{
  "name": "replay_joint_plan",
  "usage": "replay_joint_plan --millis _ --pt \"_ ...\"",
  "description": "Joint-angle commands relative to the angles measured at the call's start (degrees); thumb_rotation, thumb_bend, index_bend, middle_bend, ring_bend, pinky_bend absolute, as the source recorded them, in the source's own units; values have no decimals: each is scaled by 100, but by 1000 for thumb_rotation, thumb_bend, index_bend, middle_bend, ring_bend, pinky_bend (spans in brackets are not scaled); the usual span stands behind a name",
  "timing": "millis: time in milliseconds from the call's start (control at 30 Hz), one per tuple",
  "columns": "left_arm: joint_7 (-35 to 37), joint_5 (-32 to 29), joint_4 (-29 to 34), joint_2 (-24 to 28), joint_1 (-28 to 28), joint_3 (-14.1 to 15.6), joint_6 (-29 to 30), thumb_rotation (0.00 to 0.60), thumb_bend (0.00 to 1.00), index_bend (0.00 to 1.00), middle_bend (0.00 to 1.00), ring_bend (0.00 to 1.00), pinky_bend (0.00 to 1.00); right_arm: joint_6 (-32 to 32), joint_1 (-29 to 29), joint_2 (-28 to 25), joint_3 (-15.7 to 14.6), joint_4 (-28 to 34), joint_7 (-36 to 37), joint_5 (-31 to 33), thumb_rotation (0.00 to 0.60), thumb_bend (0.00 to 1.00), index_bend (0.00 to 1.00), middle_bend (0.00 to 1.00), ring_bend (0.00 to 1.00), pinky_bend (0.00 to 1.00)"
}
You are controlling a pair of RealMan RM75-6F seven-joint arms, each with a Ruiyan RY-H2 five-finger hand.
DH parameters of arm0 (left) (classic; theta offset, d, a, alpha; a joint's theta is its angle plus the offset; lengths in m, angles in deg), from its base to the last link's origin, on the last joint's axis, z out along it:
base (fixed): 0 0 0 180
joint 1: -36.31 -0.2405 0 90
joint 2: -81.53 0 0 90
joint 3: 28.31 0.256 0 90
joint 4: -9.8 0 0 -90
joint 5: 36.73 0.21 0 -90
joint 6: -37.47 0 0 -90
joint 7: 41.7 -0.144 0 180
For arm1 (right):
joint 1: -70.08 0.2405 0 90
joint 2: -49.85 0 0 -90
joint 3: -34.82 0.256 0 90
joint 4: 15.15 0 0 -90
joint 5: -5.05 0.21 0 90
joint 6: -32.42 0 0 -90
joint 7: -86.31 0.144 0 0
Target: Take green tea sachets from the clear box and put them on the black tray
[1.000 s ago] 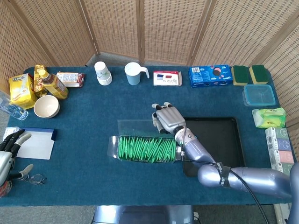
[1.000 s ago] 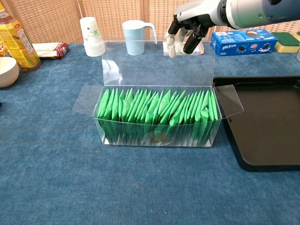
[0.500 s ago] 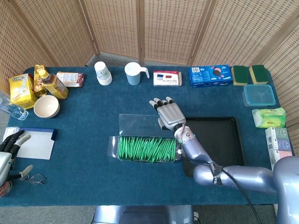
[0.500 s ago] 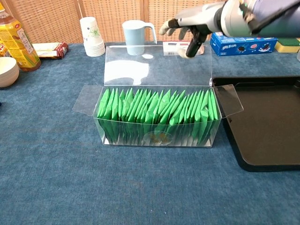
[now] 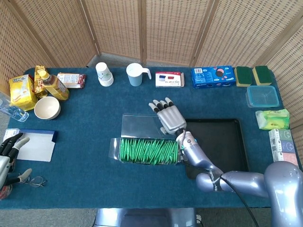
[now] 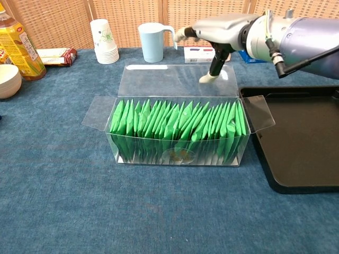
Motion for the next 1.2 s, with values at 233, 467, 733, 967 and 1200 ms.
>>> replay_joint_plan --millis 233,467,733,967,1200 --pt "-52 26 39 -14 -4 15 -12 599 181 127 66 90 265 343 -458 -816 -270 515 1770 -2294 600 103 226 104 91 98" --pt "-158 48 128 15 7 1 -6 599 181 127 66 90 265 445 -522 -1087 -504 659 2080 -3238 600 72 295 134 92 98" --pt "-277 31 217 21 10 12 -46 598 181 127 66 90 265 614 -447 -1213 -681 588 1954 -3950 600 44 327 158 102 98" --pt "-345 6 267 17 19 19 -93 599 181 127 66 90 265 994 -306 -1296 -724 537 1864 -4140 600 35 328 158 103 98" --pt "-397 -13 286 7 43 7 -134 599 181 127 66 90 265 1347 -176 -1226 -740 462 1690 -4207 600 29 330 158 105 98"
